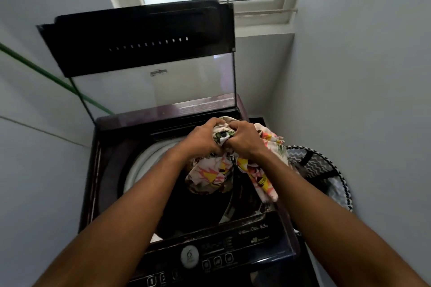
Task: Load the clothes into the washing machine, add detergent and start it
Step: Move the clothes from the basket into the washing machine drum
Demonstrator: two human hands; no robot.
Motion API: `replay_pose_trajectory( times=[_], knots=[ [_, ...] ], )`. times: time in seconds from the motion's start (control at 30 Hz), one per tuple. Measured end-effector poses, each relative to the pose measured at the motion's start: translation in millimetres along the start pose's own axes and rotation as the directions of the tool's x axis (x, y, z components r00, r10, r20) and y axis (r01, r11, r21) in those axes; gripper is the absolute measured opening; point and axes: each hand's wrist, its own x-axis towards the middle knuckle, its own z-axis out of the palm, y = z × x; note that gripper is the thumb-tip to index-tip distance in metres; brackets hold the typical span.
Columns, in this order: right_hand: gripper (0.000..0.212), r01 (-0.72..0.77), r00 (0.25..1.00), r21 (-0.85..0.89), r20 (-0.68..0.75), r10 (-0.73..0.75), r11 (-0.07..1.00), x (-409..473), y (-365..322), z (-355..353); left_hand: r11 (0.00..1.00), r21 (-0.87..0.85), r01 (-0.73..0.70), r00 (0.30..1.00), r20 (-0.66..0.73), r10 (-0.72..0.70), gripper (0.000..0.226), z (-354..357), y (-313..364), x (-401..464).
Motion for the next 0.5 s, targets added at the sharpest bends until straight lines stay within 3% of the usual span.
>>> replay_pose_trajectory(
  times=[0.23, 0.33, 0.5],
  knots=[
    [0.035, 0.08, 0.988, -0.005, 0.133, -0.079, 0.997, 4.2, -26.9, 61.0, 0.996, 0.015, 0.087, 0.996, -0.02, -0.087, 0.081, -23.6, -55.4, -39.0],
    [0.037, 0.047, 0.979, -0.066, 0.203, -0.033, 0.997, 2.2, -26.2, 83.0, 0.992, 0.077, 0.103, 0.995, -0.018, -0.101, 0.08, -20.3, -77.2, -50.4],
    [0.06, 0.006, 0.916, -0.222, 0.392, 0.083, 0.975, -2.9, -18.7, 105.6, 0.955, 0.237, 0.177, 0.982, 0.022, -0.188, 0.07, -5.6, -105.9, -60.3]
  ],
)
